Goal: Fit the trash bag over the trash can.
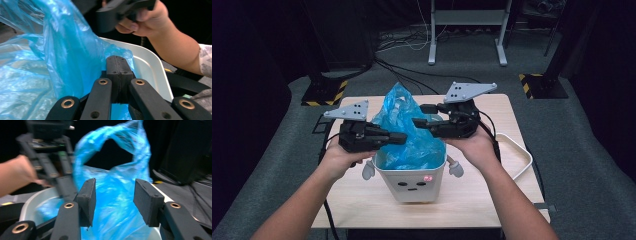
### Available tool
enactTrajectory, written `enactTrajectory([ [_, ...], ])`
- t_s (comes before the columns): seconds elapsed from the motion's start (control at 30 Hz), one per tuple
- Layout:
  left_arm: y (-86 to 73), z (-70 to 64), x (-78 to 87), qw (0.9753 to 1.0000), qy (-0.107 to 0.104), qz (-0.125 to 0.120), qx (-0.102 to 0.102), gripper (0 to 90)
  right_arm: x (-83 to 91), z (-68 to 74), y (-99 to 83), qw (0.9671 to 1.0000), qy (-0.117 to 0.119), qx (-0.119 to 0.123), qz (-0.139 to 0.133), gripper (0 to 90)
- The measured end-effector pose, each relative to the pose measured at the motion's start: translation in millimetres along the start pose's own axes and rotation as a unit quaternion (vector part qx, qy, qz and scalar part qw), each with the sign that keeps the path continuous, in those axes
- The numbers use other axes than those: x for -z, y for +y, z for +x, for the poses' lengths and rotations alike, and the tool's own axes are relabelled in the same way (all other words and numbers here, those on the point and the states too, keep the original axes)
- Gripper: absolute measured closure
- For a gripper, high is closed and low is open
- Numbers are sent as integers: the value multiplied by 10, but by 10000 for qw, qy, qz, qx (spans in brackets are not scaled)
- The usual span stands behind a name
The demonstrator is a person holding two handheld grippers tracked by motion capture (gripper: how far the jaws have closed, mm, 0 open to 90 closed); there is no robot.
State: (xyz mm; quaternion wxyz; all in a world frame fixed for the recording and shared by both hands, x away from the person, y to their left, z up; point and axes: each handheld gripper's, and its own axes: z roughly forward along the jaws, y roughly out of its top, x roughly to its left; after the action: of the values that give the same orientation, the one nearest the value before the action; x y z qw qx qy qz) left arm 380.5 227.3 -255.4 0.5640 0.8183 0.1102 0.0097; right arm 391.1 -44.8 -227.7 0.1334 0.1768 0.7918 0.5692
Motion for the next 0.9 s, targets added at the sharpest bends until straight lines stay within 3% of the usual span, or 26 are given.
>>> enactTrajectory([
  [0.17,10,-4,-41,10000,-39,69,-13,896,-25,19,52,9993,309,-99,-191,510],
  [0.33,32,4,-92,9999,-81,133,-59,897,-68,131,125,9982,566,23,-205,516],
  [0.67,41,-20,-149,9995,-207,218,-93,896,-232,242,150,9968,799,36,-54,573],
  [0.9,25,-25,-92,9997,-186,135,-79,864,-242,273,107,9975,662,260,52,891],
])
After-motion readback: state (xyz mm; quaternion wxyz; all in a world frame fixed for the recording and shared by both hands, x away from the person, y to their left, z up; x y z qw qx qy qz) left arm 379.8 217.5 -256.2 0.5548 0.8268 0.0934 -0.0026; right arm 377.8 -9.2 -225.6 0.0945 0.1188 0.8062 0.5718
